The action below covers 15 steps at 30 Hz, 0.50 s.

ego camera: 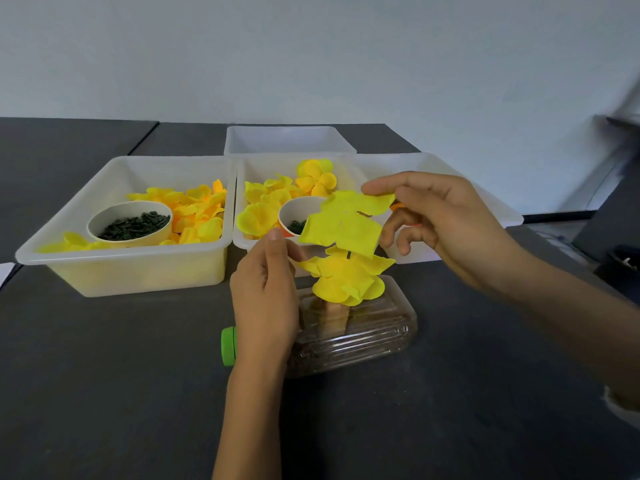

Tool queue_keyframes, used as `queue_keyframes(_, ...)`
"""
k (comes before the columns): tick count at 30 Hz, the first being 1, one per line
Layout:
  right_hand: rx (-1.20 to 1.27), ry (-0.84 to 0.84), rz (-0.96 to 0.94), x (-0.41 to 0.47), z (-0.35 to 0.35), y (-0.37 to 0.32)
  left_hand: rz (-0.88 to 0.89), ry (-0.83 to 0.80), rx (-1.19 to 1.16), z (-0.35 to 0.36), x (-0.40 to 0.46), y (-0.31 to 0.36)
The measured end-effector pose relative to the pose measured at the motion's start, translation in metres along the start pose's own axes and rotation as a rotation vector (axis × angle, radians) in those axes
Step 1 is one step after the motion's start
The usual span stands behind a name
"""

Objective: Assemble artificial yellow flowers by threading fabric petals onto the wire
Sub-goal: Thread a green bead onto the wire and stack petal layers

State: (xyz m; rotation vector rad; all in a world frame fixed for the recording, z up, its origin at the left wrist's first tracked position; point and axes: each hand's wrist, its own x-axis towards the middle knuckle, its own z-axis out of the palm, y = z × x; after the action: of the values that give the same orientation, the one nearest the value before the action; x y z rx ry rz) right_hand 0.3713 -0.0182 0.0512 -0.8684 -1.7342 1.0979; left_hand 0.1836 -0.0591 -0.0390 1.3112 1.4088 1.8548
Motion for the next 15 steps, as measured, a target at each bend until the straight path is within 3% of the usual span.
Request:
queue_keyframes(5,-0.090,0.047,-0.052,-0.013,0.010,0.006,0.030,-0.013,0.044,0.000,-0.001,0.003)
queue_keyframes(15,-0.048,0.171,-0.112,-0.033,0.014,0.011,-0.004,-0.054,0.045,0.001,0.007,0.004)
